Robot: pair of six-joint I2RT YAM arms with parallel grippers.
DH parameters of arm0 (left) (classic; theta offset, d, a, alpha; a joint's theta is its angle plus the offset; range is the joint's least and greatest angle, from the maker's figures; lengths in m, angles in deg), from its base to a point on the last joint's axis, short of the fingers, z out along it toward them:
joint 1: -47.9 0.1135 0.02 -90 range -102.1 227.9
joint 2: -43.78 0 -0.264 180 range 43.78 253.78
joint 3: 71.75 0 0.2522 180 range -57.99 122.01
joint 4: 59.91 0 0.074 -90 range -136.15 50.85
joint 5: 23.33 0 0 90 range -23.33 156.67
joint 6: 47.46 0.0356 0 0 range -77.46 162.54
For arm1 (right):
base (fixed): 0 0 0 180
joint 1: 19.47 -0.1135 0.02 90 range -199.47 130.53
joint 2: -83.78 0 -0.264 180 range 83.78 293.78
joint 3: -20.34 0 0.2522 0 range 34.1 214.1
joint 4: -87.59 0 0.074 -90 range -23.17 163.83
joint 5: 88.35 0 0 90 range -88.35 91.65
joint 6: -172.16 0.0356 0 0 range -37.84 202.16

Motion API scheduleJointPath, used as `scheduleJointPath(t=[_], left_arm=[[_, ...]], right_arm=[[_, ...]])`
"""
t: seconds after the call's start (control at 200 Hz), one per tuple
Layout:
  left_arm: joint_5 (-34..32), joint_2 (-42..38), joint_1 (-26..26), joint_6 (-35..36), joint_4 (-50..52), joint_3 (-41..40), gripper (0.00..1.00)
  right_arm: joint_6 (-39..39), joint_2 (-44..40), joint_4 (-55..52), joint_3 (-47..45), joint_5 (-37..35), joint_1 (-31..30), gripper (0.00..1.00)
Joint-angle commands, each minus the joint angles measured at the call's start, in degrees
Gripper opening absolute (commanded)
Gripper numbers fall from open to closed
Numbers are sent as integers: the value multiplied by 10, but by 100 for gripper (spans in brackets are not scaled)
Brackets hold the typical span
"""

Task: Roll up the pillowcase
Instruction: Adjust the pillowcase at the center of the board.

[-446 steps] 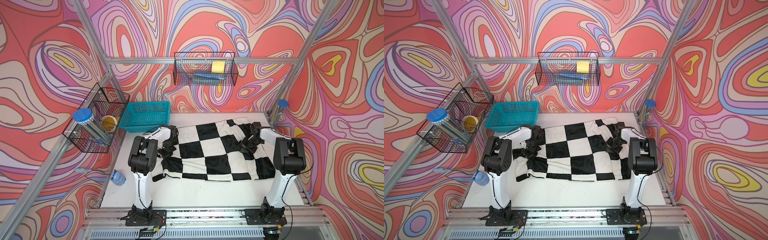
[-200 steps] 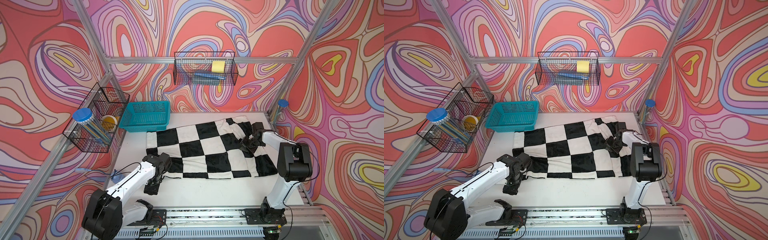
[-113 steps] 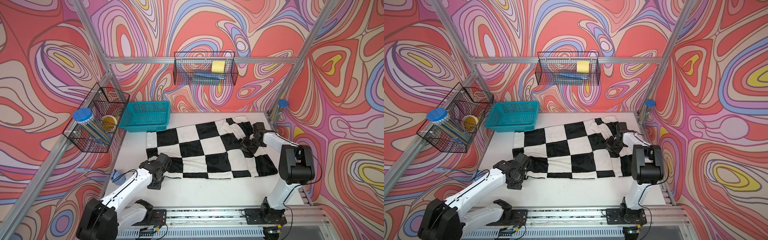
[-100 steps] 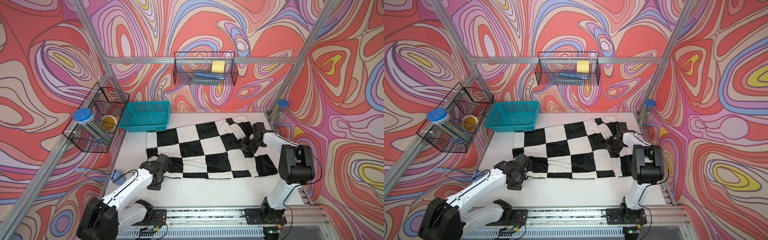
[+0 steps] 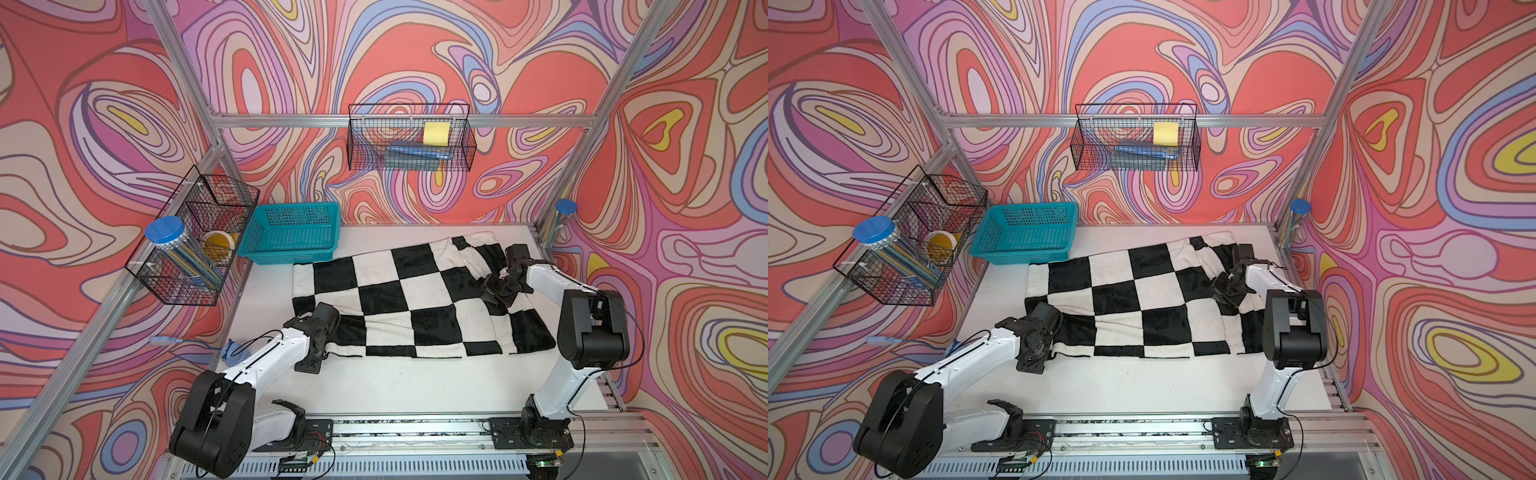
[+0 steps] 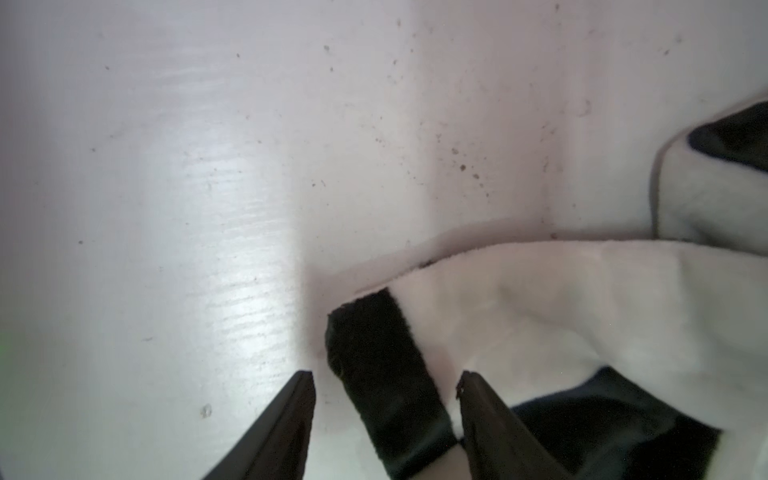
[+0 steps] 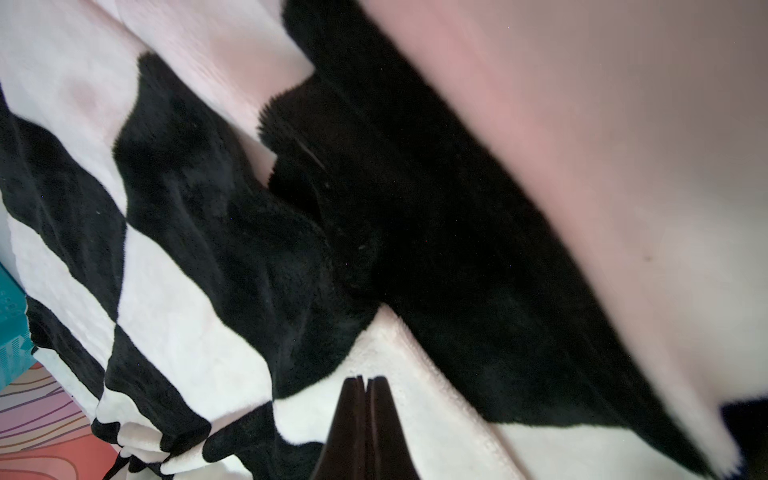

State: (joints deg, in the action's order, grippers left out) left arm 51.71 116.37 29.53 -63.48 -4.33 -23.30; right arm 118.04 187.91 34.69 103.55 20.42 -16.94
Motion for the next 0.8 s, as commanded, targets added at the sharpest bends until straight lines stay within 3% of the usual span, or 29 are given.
scheduleJointPath(t=[0.0,0.315,0.476,0.646,0.706,0.796], left_arm=[[6,21,10,35,-4,9,61],[8,19,20,50,-3,-9,31],[7,2,21,77,-2,-9,16],[20,-32,22,100,18,-5,6],[28,-46,21,105,21,-8,0],[29,-61,22,110,25,-16,0]], right_arm=[[-10,2,-15,16,-16,-5,0],[-18,-6,-58,32,-43,2,0],[-12,-21,-105,21,-59,65,0],[5,-54,-144,3,-147,200,42],[1,-32,-151,12,-170,220,48],[-2,1,-166,23,-181,251,52]])
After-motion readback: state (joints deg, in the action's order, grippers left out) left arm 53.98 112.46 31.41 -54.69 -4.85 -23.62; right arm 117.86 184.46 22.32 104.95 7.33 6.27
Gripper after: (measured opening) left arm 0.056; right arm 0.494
